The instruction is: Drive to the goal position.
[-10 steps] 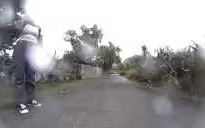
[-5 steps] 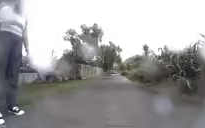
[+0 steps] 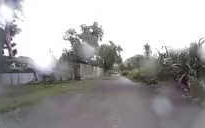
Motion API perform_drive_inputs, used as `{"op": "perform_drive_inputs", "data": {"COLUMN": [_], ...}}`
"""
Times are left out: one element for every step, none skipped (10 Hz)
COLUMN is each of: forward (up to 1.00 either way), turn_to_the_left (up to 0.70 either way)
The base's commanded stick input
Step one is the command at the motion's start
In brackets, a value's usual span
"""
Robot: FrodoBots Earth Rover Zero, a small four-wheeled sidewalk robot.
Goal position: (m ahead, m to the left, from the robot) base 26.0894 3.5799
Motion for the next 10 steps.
{"op": "perform_drive_inputs", "data": {"forward": [0.85,0.85,0.85,0.85,0.85,0.85,0.85,0.85,0.85,0.85], "turn_to_the_left": [0.00,-0.14,-0.33,-0.34,-0.34,0.00,0.00,0.00,0.00,0.00]}}
